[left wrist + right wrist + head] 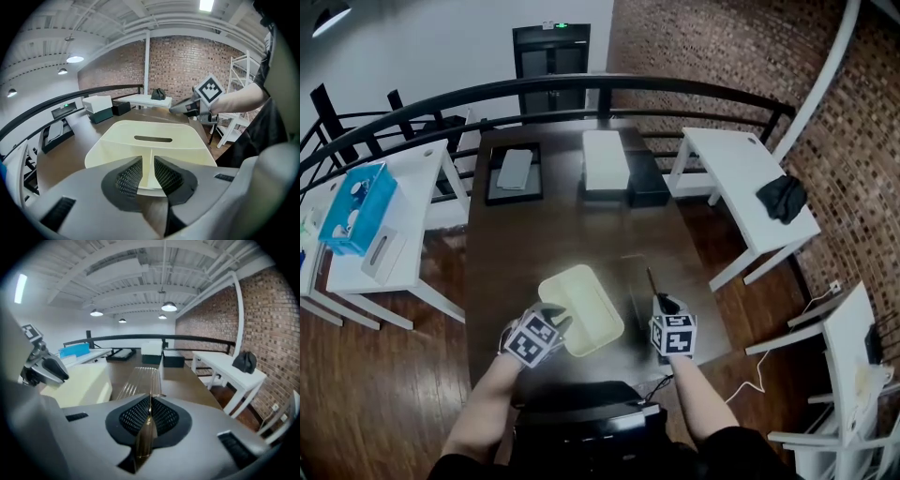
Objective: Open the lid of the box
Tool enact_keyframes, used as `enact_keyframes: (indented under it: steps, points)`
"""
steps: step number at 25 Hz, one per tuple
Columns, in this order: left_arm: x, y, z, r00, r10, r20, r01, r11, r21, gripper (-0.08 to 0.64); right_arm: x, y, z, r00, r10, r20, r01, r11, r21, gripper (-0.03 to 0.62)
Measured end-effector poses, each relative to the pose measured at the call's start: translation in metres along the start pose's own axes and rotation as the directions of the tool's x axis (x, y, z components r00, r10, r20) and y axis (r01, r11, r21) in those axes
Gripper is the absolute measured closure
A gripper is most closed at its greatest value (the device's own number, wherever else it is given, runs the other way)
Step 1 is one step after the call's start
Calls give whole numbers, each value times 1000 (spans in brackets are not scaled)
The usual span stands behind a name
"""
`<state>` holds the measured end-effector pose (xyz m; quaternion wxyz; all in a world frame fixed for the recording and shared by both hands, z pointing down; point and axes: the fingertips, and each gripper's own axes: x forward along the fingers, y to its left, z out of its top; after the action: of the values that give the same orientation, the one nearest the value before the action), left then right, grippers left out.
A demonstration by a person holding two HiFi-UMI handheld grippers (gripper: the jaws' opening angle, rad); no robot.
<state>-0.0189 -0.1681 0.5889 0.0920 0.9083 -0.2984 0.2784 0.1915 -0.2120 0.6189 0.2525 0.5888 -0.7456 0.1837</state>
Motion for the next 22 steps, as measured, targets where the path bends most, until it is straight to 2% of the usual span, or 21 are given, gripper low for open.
enact_keyframes:
  steps: [2, 5, 10, 16, 18, 20, 22]
  points:
    - [-1, 2, 1, 1000, 15, 8, -15, 1000, -14, 505, 14, -22, -39, 995, -28, -100, 32, 999, 35, 580]
    - [-1, 3, 1, 1000, 26, 7, -26, 1000, -17, 504, 28, -31, -77, 985, -68, -161, 70, 998, 8, 580]
    - [-3, 4, 1, 999, 41, 27, -40, 999, -27, 503, 38, -24, -91, 983, -140, -121, 140, 990, -15, 580]
    - [-5, 5, 1, 994, 76, 72, -74, 997, -35, 495, 37, -17, -96, 987, -134, -88, 135, 991, 2, 561]
    - [-8, 7, 6, 989, 72, 127, -60, 994, -91, 492, 29, -17, -84, 992, -116, -53, 117, 993, 23, 526]
    - [-23, 13, 20, 966, 80, 245, -27, 977, -213, 491, 21, -20, -75, 995, -96, -5, 96, 994, 54, 526]
    - [-51, 25, 36, 908, 131, 399, 9, 944, -331, 491, 3, -22, -52, 994, -70, 78, 64, 995, 78, 526]
